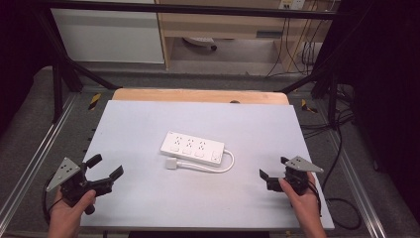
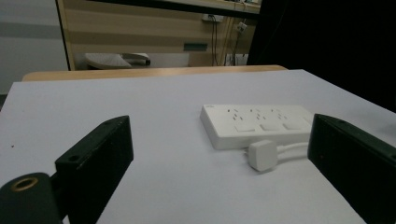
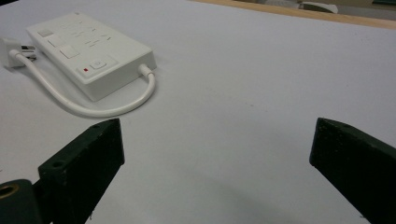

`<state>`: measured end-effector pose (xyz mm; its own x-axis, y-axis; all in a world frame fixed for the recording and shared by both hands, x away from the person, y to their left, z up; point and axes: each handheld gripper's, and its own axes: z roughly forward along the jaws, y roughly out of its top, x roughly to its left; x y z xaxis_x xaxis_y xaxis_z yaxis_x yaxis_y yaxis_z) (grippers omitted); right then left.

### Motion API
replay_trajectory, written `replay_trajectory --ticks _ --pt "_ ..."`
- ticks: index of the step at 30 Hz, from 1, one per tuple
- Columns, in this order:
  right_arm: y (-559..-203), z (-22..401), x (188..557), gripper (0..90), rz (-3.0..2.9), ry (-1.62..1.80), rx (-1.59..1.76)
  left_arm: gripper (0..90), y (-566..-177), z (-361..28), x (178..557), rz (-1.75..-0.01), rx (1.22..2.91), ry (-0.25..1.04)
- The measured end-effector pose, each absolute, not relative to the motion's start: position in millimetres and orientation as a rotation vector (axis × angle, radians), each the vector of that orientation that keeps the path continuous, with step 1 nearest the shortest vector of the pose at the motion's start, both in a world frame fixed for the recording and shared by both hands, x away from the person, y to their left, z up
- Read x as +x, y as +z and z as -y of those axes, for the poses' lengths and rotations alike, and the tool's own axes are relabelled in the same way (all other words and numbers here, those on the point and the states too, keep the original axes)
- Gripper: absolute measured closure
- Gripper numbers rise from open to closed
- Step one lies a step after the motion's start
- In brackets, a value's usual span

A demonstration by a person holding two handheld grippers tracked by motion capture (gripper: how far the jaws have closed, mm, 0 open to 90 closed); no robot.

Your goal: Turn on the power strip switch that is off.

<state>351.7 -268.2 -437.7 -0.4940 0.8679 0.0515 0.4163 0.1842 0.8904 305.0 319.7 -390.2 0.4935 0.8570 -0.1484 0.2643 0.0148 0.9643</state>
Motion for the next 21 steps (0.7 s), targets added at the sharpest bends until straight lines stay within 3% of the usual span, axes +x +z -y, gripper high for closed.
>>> replay_trajectory --ticks 21 --pt "-436 270 352 3.2 -1.986 1.285 1.185 6.3 -369 -309 318 -0.993 1.522 0.622"
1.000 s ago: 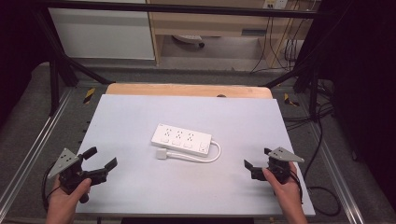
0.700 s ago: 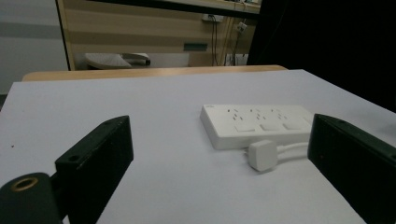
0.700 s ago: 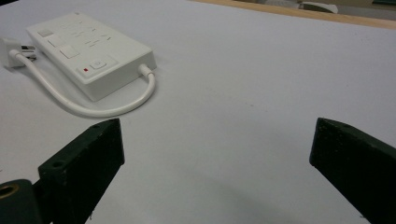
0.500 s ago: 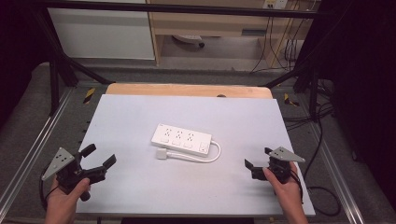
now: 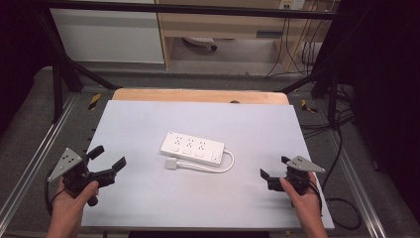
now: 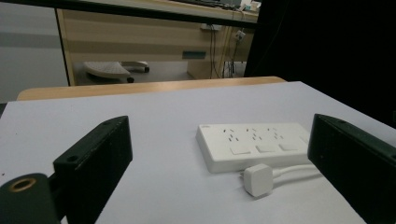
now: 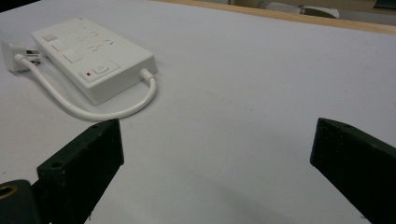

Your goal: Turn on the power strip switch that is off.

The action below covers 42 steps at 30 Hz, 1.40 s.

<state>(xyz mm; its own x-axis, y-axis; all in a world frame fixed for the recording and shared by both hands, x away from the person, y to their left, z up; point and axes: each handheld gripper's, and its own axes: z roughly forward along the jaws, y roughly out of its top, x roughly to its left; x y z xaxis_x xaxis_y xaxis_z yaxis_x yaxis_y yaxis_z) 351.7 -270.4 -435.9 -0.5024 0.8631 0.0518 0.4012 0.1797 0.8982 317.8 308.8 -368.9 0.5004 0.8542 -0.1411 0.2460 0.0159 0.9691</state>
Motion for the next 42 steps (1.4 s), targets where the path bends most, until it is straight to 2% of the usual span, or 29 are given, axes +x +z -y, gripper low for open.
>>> replay_trajectory --ticks 42 --pt "-434 274 350 3.4 -1.961 1.303 1.194 6.3 -354 -268 345 -0.927 1.591 0.578"
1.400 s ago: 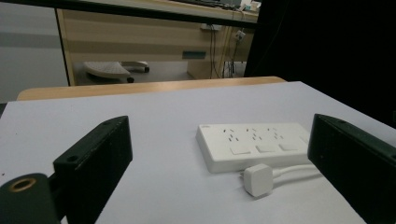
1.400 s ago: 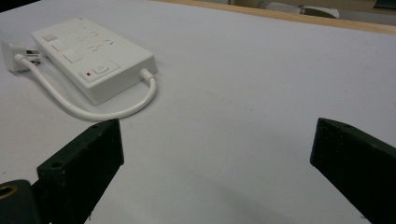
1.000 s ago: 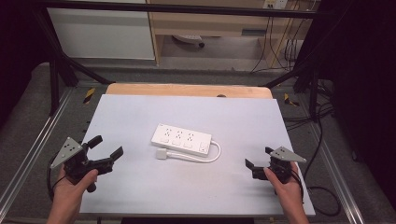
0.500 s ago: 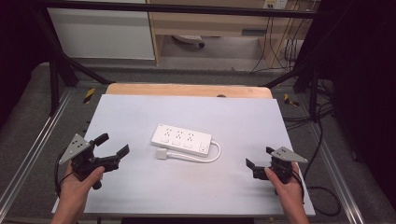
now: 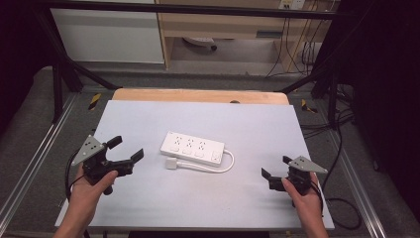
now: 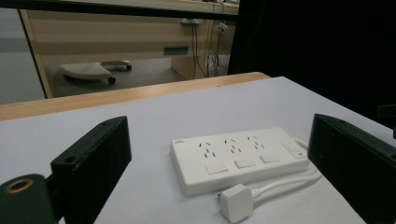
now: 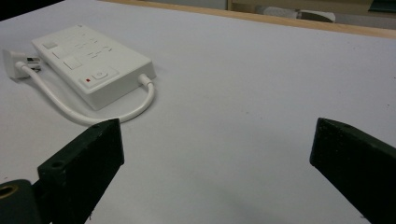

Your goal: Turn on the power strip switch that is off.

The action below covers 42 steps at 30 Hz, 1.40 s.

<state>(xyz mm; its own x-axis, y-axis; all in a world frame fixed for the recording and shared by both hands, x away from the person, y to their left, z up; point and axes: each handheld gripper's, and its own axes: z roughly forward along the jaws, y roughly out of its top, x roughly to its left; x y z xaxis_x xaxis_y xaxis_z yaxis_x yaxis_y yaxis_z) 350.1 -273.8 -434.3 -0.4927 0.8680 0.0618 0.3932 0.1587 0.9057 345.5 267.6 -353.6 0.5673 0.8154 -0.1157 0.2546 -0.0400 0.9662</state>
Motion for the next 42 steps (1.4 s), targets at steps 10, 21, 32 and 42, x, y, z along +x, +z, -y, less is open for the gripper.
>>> replay_trajectory --ticks 10,21,32,42 --pt "-434 274 350 3.4 -1.957 1.304 1.191 8.1 -354 -260 354 -0.942 1.608 0.571" --pt "-434 274 350 3.4 -1.957 1.303 1.193 10.1 -356 -254 363 -0.953 1.629 0.566" --pt "-433 275 349 3.4 -1.949 1.31 1.2 14.1 -355 -252 370 -0.969 1.603 0.567" --pt "-433 276 349 3.4 -1.946 1.311 1.194 24.8 -355 -245 375 -0.962 1.611 0.591"
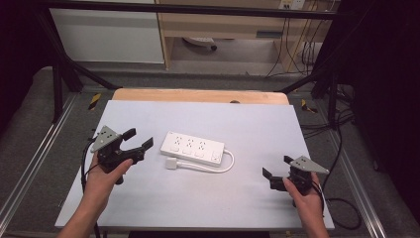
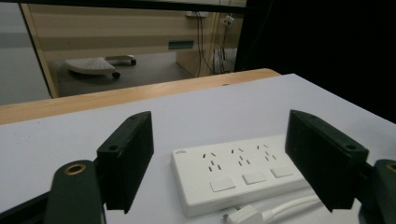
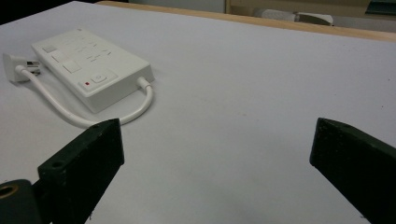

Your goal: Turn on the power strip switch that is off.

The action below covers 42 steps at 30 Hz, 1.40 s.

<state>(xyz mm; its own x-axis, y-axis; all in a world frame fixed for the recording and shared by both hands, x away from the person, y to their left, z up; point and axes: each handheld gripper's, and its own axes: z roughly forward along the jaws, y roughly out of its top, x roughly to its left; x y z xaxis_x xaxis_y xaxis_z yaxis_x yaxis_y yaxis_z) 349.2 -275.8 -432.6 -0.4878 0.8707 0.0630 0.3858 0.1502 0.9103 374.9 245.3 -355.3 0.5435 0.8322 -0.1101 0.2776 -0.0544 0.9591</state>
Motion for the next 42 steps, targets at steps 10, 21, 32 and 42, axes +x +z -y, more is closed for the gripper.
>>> replay_trajectory --ticks 10,21,32,42 --pt "-432 277 349 3.6 -1.94 1.31 1.199 32.2 -356 -237 380 -0.949 1.627 0.604" --pt "-432 278 349 3.6 -1.939 1.313 1.199 44.3 -359 -229 387 -0.946 1.644 0.577" --pt "-432 279 349 3.6 -1.937 1.314 1.195 53.9 -366 -227 399 -0.954 1.624 0.543" --pt "-431 279 349 3.5 -1.934 1.319 1.199 64.2 -375 -223 408 -0.962 1.639 0.526"
